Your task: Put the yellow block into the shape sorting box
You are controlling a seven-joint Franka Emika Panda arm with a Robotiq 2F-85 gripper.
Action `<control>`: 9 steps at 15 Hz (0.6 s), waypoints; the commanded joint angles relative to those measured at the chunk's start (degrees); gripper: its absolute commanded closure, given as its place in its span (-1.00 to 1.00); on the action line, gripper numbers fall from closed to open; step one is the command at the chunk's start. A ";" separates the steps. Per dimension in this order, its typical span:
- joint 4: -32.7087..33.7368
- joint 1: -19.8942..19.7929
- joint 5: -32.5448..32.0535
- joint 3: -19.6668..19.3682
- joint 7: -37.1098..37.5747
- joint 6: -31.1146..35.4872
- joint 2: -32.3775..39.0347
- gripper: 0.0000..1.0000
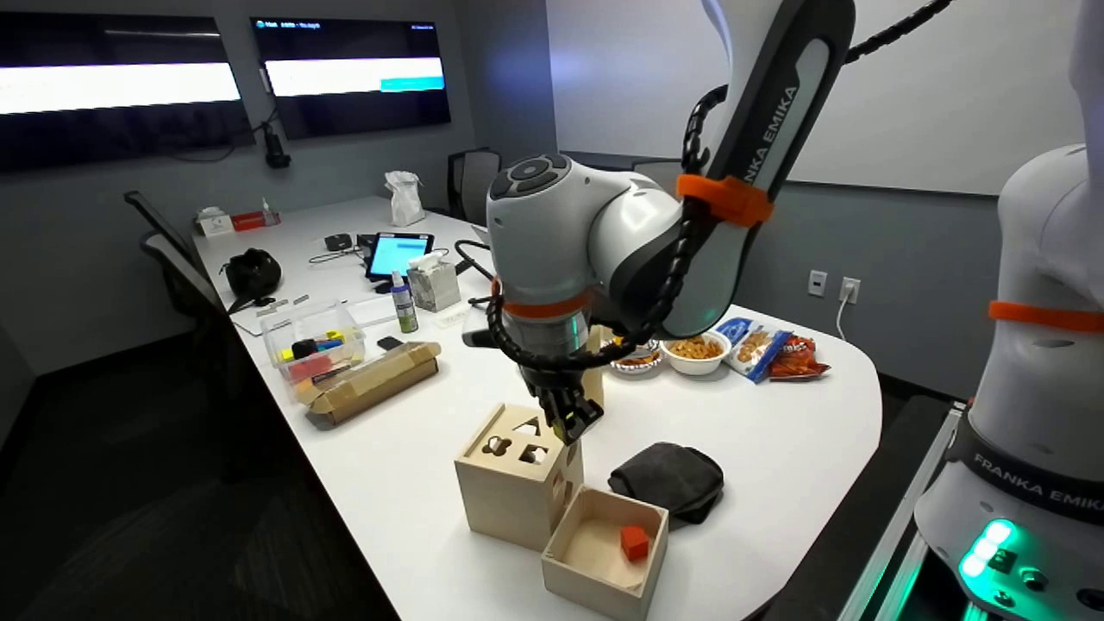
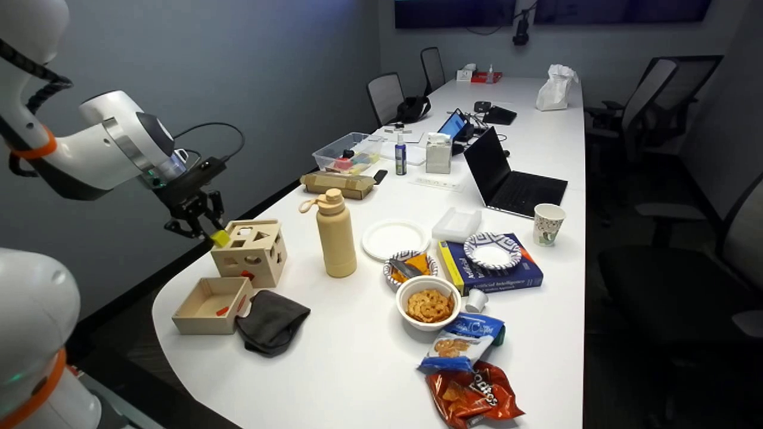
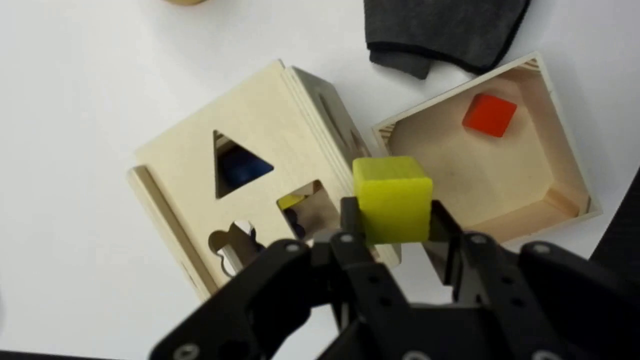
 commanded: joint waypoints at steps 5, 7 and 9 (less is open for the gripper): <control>4.72 -6.76 -0.95 6.24 -13.98 0.20 2.16 0.80; 5.47 -8.25 -0.05 6.45 -18.16 1.72 3.73 0.80; 6.15 -9.46 0.40 6.57 -21.48 3.05 5.27 0.80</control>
